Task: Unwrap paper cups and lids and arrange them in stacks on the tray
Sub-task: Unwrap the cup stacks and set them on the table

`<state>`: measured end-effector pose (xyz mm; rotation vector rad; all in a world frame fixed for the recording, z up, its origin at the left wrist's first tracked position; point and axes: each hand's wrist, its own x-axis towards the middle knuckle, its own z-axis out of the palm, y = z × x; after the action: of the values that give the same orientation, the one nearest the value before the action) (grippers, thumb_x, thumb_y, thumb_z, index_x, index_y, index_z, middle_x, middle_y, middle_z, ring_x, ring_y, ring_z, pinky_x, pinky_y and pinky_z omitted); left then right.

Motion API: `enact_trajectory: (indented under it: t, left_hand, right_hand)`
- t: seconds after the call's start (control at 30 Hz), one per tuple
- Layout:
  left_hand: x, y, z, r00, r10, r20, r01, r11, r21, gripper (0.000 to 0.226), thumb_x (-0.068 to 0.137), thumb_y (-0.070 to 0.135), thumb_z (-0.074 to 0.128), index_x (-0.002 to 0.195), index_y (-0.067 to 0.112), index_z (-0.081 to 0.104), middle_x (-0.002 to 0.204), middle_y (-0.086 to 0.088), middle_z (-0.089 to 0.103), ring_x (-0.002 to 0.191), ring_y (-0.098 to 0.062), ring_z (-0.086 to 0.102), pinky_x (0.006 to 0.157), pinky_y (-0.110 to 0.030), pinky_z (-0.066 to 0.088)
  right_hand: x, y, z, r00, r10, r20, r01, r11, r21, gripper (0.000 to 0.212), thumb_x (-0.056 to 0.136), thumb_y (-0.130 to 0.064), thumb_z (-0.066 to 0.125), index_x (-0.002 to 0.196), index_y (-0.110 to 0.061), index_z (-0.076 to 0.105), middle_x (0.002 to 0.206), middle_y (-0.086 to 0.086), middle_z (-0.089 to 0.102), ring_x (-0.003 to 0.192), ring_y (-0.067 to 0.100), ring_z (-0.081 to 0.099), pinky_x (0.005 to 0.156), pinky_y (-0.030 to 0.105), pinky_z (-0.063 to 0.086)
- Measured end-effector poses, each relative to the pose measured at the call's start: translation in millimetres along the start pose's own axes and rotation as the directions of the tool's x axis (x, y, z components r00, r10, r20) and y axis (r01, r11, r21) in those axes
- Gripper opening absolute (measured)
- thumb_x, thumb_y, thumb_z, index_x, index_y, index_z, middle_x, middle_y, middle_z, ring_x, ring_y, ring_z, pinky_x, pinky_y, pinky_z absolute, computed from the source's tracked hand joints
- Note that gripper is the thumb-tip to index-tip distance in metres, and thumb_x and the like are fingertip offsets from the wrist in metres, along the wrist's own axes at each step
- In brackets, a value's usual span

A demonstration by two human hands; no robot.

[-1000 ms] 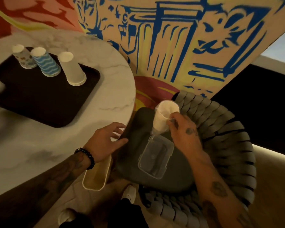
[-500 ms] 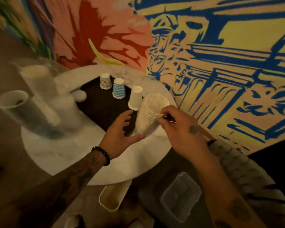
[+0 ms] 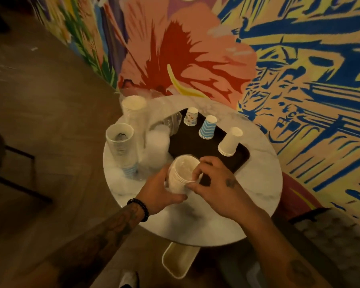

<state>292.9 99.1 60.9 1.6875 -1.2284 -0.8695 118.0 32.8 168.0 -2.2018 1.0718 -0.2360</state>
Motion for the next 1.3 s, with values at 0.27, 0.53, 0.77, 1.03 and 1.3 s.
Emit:
enact_trajectory:
  t: [0.27,0.53,0.77,1.03,1.3]
  left_hand:
    - [7,-30,-33,0.997,0.046,0.057,-0.048,0.998,0.044,0.084,0.064,0.03,0.091,0.133,0.032,0.044,0.122,0.014,0.059,0.106,0.001,0.057,0.087,-0.021,0.05]
    - [9,-45,-35,0.986,0.067,0.152,-0.078,0.994,0.07,0.082,0.065,0.032,0.092,0.133,0.031,0.044,0.124,0.015,0.054,0.109,-0.004,0.054,0.087,-0.011,0.037]
    - [20,-44,-48,0.982,0.075,0.176,-0.082,0.996,0.033,0.08,0.067,0.023,0.091,0.13,0.028,0.042,0.12,0.013,0.053,0.109,-0.008,0.052,0.089,-0.02,0.041]
    - [23,-55,-52,0.976,0.059,0.208,-0.062,0.998,0.008,0.087,0.066,0.025,0.092,0.131,0.039,0.035,0.128,0.015,0.05,0.117,-0.007,0.049,0.099,-0.029,0.046]
    - [25,-73,-49,0.964,0.012,0.264,-0.027,0.998,0.055,0.09,0.065,0.028,0.092,0.139,0.026,0.042,0.129,0.011,0.056,0.115,-0.009,0.054,0.096,-0.028,0.049]
  right_hand:
    - [35,-37,30,0.974,0.168,-0.153,-0.192,0.969,-0.156,0.024,0.089,-0.044,0.068,0.099,-0.022,0.072,0.145,-0.003,0.043,0.129,0.012,0.042,0.104,0.03,0.039]
    - [62,-35,74,0.914,0.397,-0.085,-0.404,0.909,-0.098,0.033,0.083,-0.047,0.062,0.083,-0.016,0.071,0.094,0.008,0.063,0.096,0.031,0.062,0.084,0.037,0.052]
    - [54,-56,17,0.892,0.443,-0.09,-0.323,0.765,0.557,0.011,0.093,-0.021,0.069,0.084,-0.023,0.074,0.09,-0.008,0.072,0.088,0.004,0.063,0.081,0.027,0.05]
    - [41,-35,18,0.81,0.519,-0.272,0.177,0.226,0.958,0.018,0.101,-0.02,0.056,0.112,-0.014,0.069,0.113,0.001,0.075,0.104,0.014,0.07,0.1,0.041,0.052]
    - [22,5,92,0.952,0.299,-0.068,-0.18,0.723,0.667,0.071,0.086,0.009,0.062,0.14,-0.033,0.043,0.143,-0.005,0.054,0.126,0.013,0.055,0.095,0.03,0.051]
